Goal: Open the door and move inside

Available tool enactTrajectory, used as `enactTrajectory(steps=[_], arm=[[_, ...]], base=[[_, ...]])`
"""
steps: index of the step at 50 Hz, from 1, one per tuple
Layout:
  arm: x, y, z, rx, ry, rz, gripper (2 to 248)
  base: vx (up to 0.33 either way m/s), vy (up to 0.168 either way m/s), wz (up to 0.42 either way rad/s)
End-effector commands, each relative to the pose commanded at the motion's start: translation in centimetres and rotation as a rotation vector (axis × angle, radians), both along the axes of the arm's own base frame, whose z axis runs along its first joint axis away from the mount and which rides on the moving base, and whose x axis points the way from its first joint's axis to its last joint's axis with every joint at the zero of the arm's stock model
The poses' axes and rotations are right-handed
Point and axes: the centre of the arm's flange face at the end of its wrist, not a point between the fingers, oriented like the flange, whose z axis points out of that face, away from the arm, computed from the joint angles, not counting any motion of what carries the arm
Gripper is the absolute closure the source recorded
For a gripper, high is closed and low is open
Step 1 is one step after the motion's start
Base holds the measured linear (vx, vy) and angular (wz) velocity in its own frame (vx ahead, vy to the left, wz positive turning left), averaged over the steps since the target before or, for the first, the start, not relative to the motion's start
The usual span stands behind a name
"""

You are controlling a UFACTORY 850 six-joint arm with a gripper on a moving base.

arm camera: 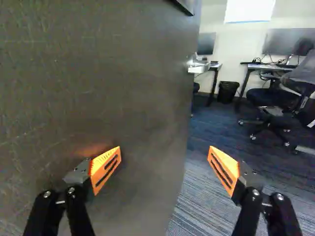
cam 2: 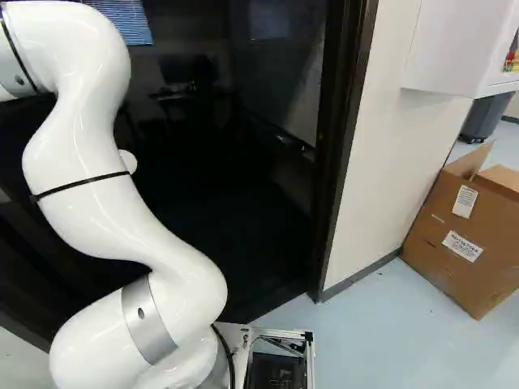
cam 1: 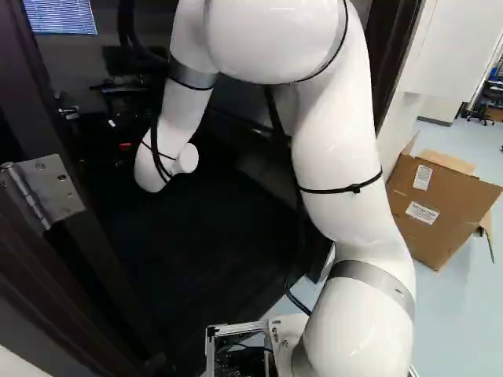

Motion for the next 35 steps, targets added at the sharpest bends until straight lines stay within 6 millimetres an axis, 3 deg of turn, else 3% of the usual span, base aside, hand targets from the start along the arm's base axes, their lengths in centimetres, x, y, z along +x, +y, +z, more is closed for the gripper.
enactTrajectory(steps=[35], arm=[[0.4,-5.5,0.4,-0.014,0.016,-0.075,3]], base=[[0.0,0.0,0.0]])
